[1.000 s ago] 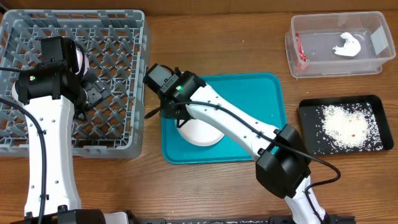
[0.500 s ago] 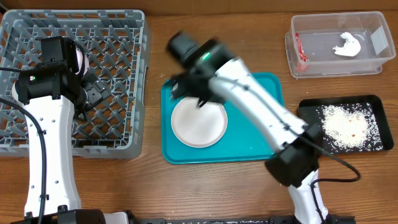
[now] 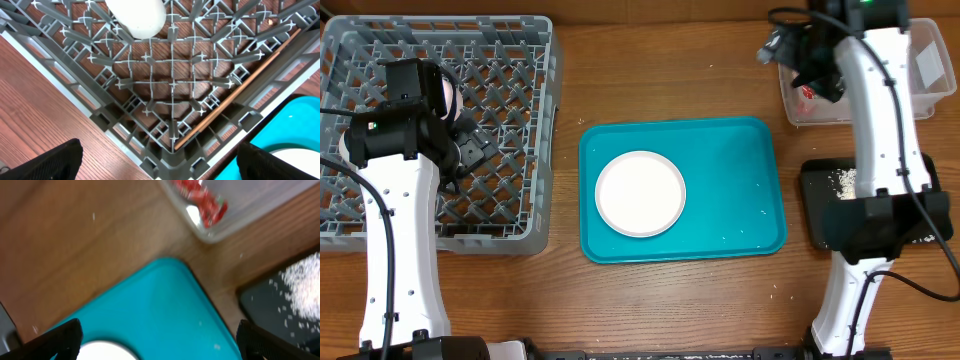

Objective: Sort waste into correct bins and load items into the dishwasher
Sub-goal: 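Release the plate and raise the right gripper to the bin, then move the left gripper to the white plate and grip its rim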

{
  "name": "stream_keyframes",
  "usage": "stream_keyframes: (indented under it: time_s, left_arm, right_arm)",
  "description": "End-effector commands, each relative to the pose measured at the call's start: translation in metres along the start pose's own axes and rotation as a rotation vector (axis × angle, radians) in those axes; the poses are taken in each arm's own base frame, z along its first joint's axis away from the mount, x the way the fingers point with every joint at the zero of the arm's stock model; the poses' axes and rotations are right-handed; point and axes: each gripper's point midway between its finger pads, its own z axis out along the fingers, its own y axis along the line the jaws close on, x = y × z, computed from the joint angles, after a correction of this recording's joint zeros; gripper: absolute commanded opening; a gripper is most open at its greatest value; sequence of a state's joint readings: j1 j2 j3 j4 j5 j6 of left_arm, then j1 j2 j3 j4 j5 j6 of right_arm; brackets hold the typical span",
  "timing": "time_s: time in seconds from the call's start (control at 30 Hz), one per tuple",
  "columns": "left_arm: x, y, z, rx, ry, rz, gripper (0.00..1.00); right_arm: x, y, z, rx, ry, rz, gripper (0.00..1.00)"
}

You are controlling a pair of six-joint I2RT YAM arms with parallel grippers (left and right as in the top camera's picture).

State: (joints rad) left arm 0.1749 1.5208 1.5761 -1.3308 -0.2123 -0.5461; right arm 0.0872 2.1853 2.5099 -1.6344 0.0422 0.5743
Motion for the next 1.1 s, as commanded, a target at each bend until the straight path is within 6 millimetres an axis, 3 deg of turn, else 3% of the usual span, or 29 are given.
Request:
stream_keyframes:
  time_s: [0.0,0.17,0.27,0.37,0.67,0.8,0.97,1.07]
  left_arm:
    - [0.000,-0.014,0.002,0.070,0.017,-0.037,1.00]
    - [0.040,-0.059,-0.013,0.350,0.238,-0.002,1.00]
    - [0.064,-0.100,-0.033,0.593,0.312,0.186,1.00]
    - [0.094,-0.129,-0.049,0.723,0.358,0.353,1.00]
    - [0.189,-0.197,-0.053,0.768,0.319,0.728,0.98]
    - [0.233,-0.230,-0.047,0.781,0.213,0.849,0.83]
    - [0.267,-0.251,-0.030,0.706,0.082,0.953,0.71]
    - [0.273,-0.257,-0.012,0.614,0.015,0.991,0.66]
  right_arm:
    - [-0.023,-0.010,-0.016,-0.053,-0.062,0.035,1.00]
    - [-0.042,-0.033,-0.017,-0.044,-0.088,0.093,1.00]
    - [-0.047,-0.041,-0.017,-0.038,-0.092,0.112,1.00]
    - [-0.049,-0.044,-0.017,-0.036,-0.093,0.118,1.00]
    - [-0.049,-0.044,-0.017,-0.036,-0.093,0.118,1.00]
    - [-0.049,-0.044,-0.017,-0.036,-0.093,0.118,1.00]
    - [-0.049,-0.044,-0.017,-0.036,-0.093,0.118,1.00]
    - [-0.049,-0.044,-0.017,-0.036,-0.093,0.118,1.00]
